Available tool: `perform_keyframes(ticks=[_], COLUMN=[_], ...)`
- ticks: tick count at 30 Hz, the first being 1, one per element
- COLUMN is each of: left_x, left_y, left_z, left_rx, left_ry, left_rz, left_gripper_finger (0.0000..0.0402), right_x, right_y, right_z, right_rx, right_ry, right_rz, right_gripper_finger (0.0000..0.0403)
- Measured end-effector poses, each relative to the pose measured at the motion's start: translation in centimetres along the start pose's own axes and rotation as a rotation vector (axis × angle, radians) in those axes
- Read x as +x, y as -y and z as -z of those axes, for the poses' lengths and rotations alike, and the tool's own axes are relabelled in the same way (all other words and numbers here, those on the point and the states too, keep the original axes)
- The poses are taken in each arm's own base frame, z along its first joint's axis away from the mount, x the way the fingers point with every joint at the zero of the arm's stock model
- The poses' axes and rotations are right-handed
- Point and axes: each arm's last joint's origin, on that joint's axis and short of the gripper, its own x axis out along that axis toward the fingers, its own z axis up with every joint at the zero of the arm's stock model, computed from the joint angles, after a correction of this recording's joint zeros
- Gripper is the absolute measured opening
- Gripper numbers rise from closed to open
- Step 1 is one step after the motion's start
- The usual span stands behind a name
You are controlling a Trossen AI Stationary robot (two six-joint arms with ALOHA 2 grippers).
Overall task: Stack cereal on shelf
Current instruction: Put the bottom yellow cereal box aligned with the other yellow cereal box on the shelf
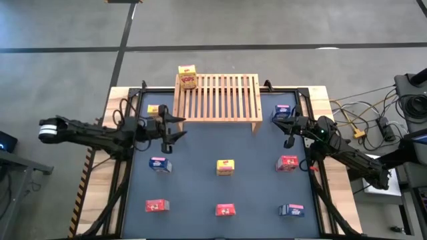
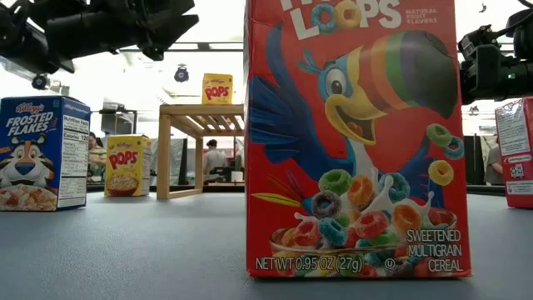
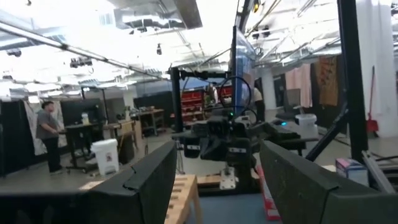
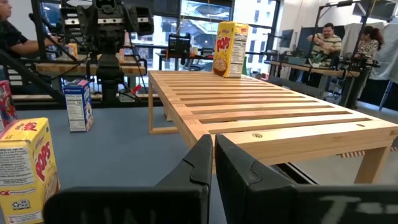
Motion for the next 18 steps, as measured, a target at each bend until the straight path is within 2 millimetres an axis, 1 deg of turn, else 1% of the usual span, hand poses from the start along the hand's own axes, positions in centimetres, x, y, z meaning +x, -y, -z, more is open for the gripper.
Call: perform_keyframes(ticks=[5,7,12,15,18], left_x=[0.6,0.5,-0.8,-1.9,-3.0], left_y=[-0.1,-0.1,-0.3,-0.4,-0.6], left_z=[-0.5,-0.8,-2.2,-2.7,-3.4], left_rx=[-0.005,-0.008,-0.013,-0.014,-0.034], left_ry=[0.012,0.014,0.001,-0.045,-0.072], left_rz=[-0.002,-0.002,0.000,0.002,-0.040], left_gripper_finger=[0.0215,0.0215,0.0215,0.0215,0.0215], right_x=[0.0,0.0,0.0,0.0,0.0], right_y=[0.0,0.0,0.0,0.0,-0.1], right_z=[0.0,0.0,0.0,0.0,0.0], right_rx=[0.001,0.074,0.421,0.464,0.495], right_ry=[0.000,0.001,0.001,-0.001,-0.006], right_rz=[0.000,-0.002,-0.001,-0.002,-0.027], right_gripper_finger=[0.0009,0.0009,0.0009,0.0009,0.0009])
